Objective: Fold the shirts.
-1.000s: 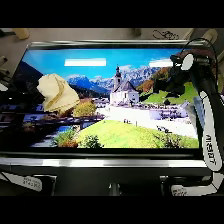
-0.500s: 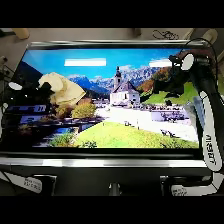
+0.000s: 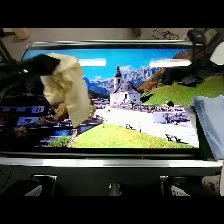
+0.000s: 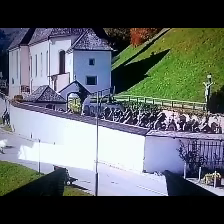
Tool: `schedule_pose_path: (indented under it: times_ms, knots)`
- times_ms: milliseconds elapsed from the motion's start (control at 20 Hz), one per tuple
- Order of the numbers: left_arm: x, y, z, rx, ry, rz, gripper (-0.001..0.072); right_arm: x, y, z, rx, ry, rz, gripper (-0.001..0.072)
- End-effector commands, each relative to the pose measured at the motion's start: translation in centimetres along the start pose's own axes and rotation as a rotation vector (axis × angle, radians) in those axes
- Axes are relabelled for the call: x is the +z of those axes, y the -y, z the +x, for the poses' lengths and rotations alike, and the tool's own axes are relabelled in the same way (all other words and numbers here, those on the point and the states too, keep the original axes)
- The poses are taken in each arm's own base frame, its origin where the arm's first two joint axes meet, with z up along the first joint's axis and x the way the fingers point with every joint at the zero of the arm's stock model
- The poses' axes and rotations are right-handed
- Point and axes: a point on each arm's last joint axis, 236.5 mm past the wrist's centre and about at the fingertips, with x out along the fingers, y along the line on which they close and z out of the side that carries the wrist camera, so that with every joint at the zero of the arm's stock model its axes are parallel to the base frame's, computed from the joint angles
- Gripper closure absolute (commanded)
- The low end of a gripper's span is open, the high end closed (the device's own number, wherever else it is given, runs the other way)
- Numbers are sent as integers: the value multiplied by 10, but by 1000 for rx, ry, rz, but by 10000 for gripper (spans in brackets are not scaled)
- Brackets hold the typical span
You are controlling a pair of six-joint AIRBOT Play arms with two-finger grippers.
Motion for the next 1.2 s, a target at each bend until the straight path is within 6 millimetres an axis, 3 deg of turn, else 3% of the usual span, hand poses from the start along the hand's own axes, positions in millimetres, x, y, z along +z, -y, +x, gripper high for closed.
schedule_pose_path:
  times_ms: [0, 150, 200, 250, 300, 350, 400, 500, 550, 600, 650, 700, 800, 950, 1050, 1150]
  knots:
    - [-93, 51, 22, -59, -140, 21, 679, -12, -7, -65, -4, 85, -3, 47]
    - [-218, 35, 75, 2, -395, -111, 660, -34, 0, -74, -36, 19, 12, 47]
    - [-257, 34, 85, 19, -501, -142, 353, -38, 2, -69, -41, -6, 23, 47]
    - [-279, 38, 88, 18, -582, -177, -13, -42, 3, -62, -43, -31, 25, 47]
    - [-285, 42, 87, 14, -647, -193, -13, -45, 4, -54, -44, -61, 28, 47]
    - [-273, 42, 84, -3, -664, -140, -13, -50, 6, -44, -46, -99, 32, 47]
    - [-244, 35, 77, -5, -646, -76, -13, -58, 6, -32, -42, -148, 37, 47]
    - [-169, -2, 58, 82, -540, 4, -13, -82, 1, -6, -6, -270, 51, 47]
    - [-140, -25, 46, 142, -490, 16, -13, -98, -3, 7, 20, -327, 60, 46]
    - [-126, -50, 36, 197, -478, -5, -13, -115, -7, 22, 46, -381, 73, 46]
    - [-131, -72, 29, 239, -508, -46, -13, -131, -11, 36, 73, -429, 89, 45]
    - [-148, -93, 27, 272, -563, -91, -13, -148, -17, 51, 112, -470, 100, 45]
    - [-198, -115, 38, 290, -665, -178, -13, -178, -31, 75, 184, -535, 146, 45]
    - [-262, -97, 75, 158, -760, -321, -13, -209, -44, 92, 256, -598, 183, 45]
    - [-295, -82, 92, 98, -833, -362, -13, -214, -48, 97, 278, -601, 196, 44]
    - [-316, -79, 95, 83, -891, -340, -13, -211, -49, 100, 281, -584, 200, 44]
